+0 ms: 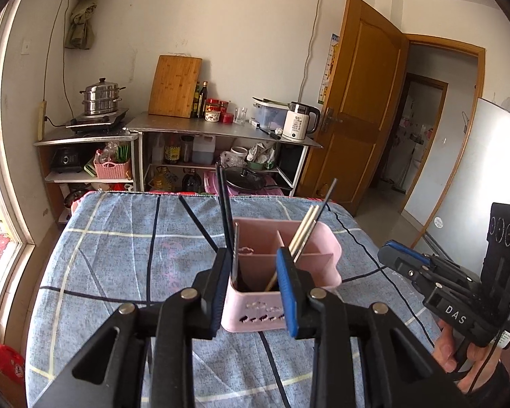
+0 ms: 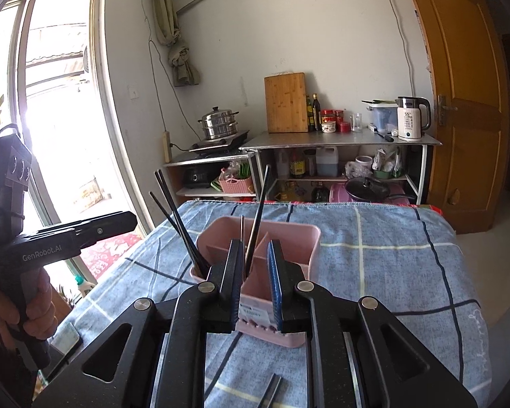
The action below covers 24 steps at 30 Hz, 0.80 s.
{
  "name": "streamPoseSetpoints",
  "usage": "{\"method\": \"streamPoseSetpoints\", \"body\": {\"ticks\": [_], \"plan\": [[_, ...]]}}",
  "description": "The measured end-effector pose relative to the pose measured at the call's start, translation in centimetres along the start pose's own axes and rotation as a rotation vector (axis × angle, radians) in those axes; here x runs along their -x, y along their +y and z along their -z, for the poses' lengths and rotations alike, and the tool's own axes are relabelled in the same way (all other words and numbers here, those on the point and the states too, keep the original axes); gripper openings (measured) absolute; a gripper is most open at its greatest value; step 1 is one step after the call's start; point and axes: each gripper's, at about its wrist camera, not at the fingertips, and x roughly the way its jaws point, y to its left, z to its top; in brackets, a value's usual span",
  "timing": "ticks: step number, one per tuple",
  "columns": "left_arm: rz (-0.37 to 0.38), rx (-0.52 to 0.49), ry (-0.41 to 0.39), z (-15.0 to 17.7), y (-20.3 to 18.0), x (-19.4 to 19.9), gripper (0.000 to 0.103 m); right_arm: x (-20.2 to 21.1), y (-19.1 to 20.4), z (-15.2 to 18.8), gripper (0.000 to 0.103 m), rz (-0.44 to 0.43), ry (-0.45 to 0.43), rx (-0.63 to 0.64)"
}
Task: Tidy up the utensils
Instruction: 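Lower the chopsticks into the basket and open both tools, then move both open tools back to the last black chopsticks on the cloth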
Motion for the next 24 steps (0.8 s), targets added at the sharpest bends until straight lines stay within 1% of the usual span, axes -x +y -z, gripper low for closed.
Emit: {"method": "streamPoseSetpoints", "body": {"ticks": [6, 12, 19, 24], "plan": [[-0.003, -0.021, 0.017, 4.3, -1.7, 1.1, 0.03, 2.7, -0.7, 3.5, 0.015, 0.003, 0.005, -0.009], [-0.002, -0.044, 0.06, 8.8, -3.4, 1.5, 0.03, 4.9, -1.6, 6.8, 0.015, 0.006, 0.032, -0.045], [-0.003, -0.05, 0.121, 12.2, -4.2, 0.7, 0.03, 5.2, -2.2, 10.5, 0.015, 0.042, 0.114, -0.054], [-0.004, -0.044, 0.153, 13.6, -4.2, 0.1, 0.03, 4.5, -2.9, 12.3, 0.015, 0.055, 0.169, -0.084]]}}
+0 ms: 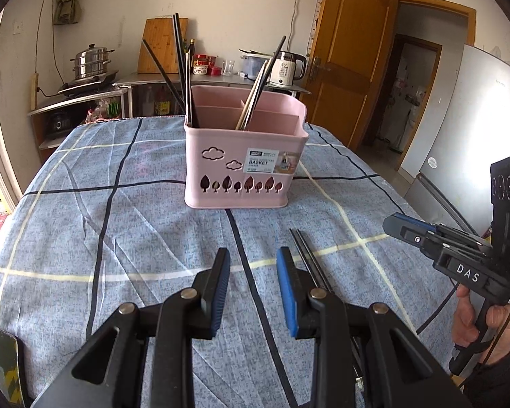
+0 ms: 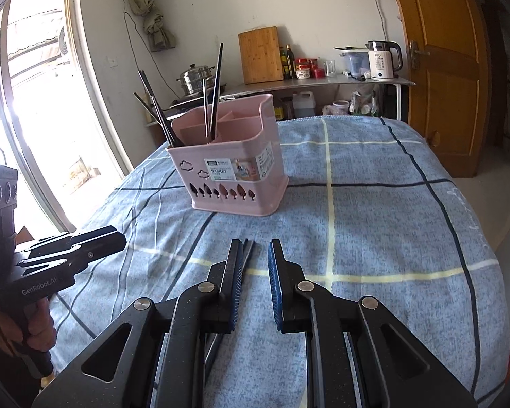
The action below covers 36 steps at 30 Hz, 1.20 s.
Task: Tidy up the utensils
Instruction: 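Move both open tools back to the last black chopsticks on the cloth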
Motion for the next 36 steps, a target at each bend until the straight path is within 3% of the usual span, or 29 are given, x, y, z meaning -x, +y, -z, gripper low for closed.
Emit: {"method": "streamPoseSetpoints", "body": {"ticks": [23, 36], "plan": [[0.004, 0.043, 0.057, 1.1, 1.4, -1.9, 0.03, -6.7, 2.8, 3.6, 0.015, 0.028, 0.249, 0.067], [0.084, 0.042, 0.162, 0.8, -0.9, -5.3, 0.03, -5.6, 0.6, 3.7, 0.01, 0.057, 0.258, 0.081]]}}
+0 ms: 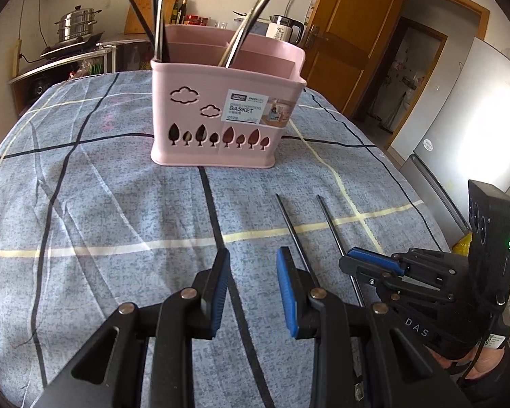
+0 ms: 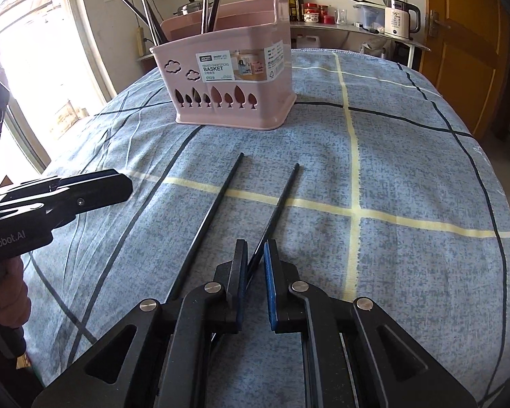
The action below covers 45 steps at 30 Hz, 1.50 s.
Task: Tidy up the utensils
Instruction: 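Move both open tools back to the last black chopsticks on the cloth, then grasp a black chopstick with the left tool while the right tool grasps another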
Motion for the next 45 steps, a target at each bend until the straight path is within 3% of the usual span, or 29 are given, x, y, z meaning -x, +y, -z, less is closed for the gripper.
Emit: {"method": "streamPoseSetpoints", "body": {"ticks": [9, 13, 18, 21, 23, 29, 33, 38, 42, 45], "plan": [[0.039, -0.029, 0.081, -1.3, -2.8, -4.0, 0.03, 1.0, -3.1, 0.4, 0.01, 0.036, 0.006, -0.026], [0.015, -0.043, 0.116, -1.6, -3.7, -5.8, 0.03, 1.3, -4.1, 0.4, 0.01, 0.049, 0.004, -0.051], [-0.041, -0.118, 0.096, -1.4, -5.3, -6.2, 0.029, 1.1, -4.5, -0.2, 0.01, 0.074, -0.001, -0.073], [-0.079, -0.154, 0.098, -1.3, -5.5, -6.3, 0.015, 0.5, -4.7, -0.7, 0.01, 0.088, 0.015, -0.091], [-0.069, -0.141, 0.111, -1.2, -5.1, -6.1, 0.012, 0.3, -4.5, -0.9, 0.01, 0.095, 0.02, -0.09], [-0.034, -0.055, 0.152, -0.9, -3.7, -5.0, 0.012, 0.1, -4.1, -1.1, 0.013, 0.11, 0.032, -0.085], [0.006, 0.007, 0.177, -0.5, -3.4, -4.4, 0.025, 0.2, -4.2, -1.0, 0.013, 0.109, 0.033, -0.088], [-0.03, -0.031, 0.159, -0.2, -4.5, -4.7, 0.026, 0.2, -3.9, -0.8, 0.013, 0.12, 0.034, -0.068], [-0.085, -0.07, 0.141, -0.2, -5.1, -5.1, 0.011, 0.3, -3.6, -0.8, 0.011, 0.137, 0.036, -0.053], [-0.086, -0.08, 0.14, -0.4, -5.0, -5.3, 0.01, 0.3, -3.5, -0.8, 0.01, 0.138, 0.038, -0.049]]}}
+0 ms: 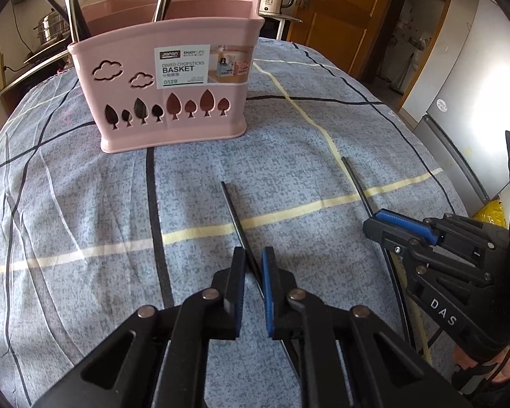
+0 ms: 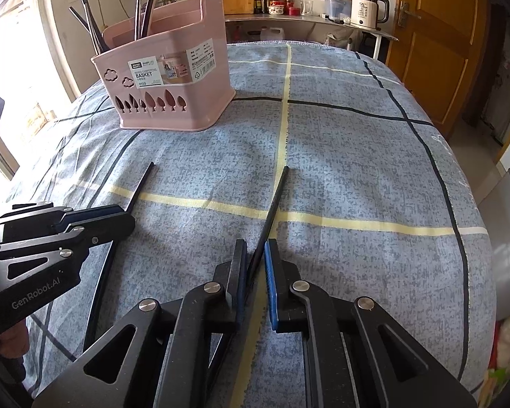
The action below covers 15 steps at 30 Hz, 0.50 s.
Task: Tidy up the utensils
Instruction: 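Grasp a black chopstick with the left tool while the right tool grasps another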
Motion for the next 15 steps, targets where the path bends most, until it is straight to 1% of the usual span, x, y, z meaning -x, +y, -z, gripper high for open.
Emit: {"method": "streamPoseSetpoints", "body": {"ticks": [5, 11, 15], "plan": [[0.031, 0.006, 0.006, -0.6, 0.3, 0.1, 0.007, 0.0, -0.1, -0.4, 0.005, -0.043, -0.003, -0.019], [0.043, 0.015, -0.044, -1.7, 1.7, 2.3, 0.006, 1.7, 0.0, -1.5, 0.005, -0.088, -0.068, -0.026], [0.054, 0.014, -0.091, -2.6, 2.4, 4.4, 0.006, 3.6, -0.1, -2.5, 0.005, -0.121, -0.133, -0.034]]}}
